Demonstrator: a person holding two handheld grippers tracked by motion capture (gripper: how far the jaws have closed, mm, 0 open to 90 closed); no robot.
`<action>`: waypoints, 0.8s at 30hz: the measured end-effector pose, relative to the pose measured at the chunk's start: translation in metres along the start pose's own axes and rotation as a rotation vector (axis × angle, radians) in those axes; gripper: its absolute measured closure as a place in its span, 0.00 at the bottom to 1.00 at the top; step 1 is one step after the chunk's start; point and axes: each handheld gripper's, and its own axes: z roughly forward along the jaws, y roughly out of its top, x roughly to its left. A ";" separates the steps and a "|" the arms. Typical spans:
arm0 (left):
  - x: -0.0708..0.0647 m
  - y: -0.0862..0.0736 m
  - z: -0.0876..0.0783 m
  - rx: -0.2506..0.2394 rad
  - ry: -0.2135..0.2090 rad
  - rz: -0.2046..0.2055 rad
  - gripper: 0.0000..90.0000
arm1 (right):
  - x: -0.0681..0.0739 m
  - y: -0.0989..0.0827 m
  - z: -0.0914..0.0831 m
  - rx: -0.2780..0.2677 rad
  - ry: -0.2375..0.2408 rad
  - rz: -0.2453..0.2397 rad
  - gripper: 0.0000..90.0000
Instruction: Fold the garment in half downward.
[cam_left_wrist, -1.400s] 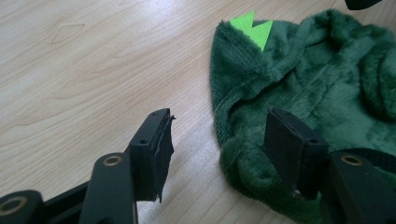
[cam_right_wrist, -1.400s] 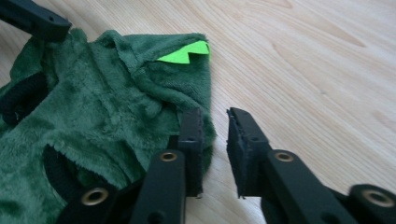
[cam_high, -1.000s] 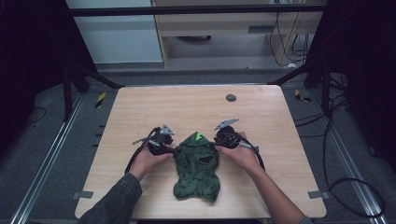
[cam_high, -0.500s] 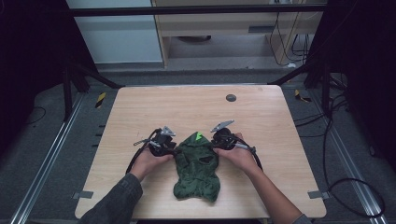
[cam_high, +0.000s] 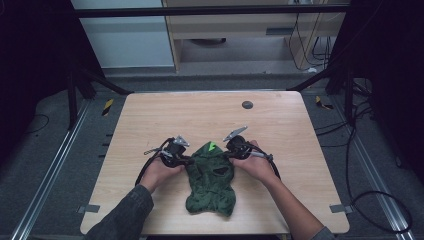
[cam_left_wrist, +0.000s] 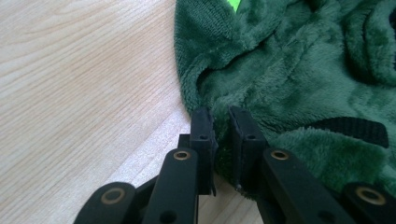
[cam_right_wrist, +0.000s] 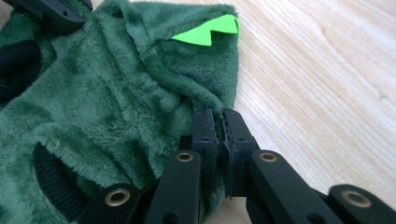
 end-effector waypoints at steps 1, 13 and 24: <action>0.000 0.001 -0.001 0.000 0.001 0.006 0.90 | 0.000 0.002 -0.002 0.001 0.000 0.002 0.95; 0.005 0.005 -0.008 -0.027 0.025 0.003 0.91 | -0.002 0.019 -0.015 -0.032 -0.007 -0.031 0.95; 0.012 0.019 -0.021 -0.060 0.052 0.003 0.90 | -0.009 0.036 -0.023 -0.053 -0.023 -0.036 0.95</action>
